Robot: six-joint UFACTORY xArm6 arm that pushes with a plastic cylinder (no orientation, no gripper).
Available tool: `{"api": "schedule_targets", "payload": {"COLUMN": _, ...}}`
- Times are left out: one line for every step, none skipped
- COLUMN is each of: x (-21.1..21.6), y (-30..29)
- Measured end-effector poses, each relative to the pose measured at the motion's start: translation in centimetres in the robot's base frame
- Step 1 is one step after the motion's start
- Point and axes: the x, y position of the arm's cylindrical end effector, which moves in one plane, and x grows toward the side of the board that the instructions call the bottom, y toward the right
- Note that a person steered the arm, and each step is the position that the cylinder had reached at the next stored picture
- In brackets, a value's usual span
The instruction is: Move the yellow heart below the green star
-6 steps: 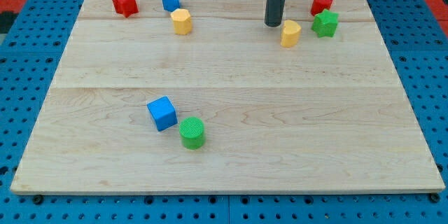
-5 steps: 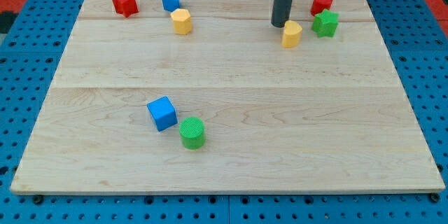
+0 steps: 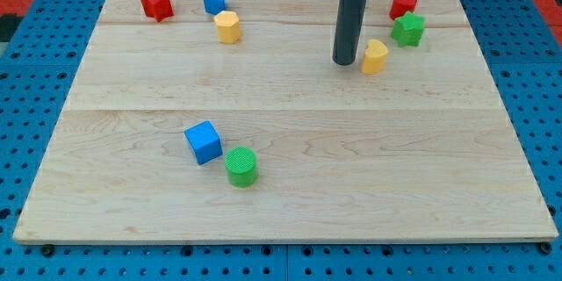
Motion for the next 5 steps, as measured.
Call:
{"api": "schedule_targets", "payload": {"x": 0.0, "y": 2.3}}
{"api": "schedule_targets", "payload": {"x": 0.0, "y": 2.6}}
{"api": "schedule_targets", "payload": {"x": 0.0, "y": 3.4}}
{"api": "schedule_targets", "payload": {"x": 0.2, "y": 5.5}}
{"api": "schedule_targets", "payload": {"x": 1.1, "y": 6.9}}
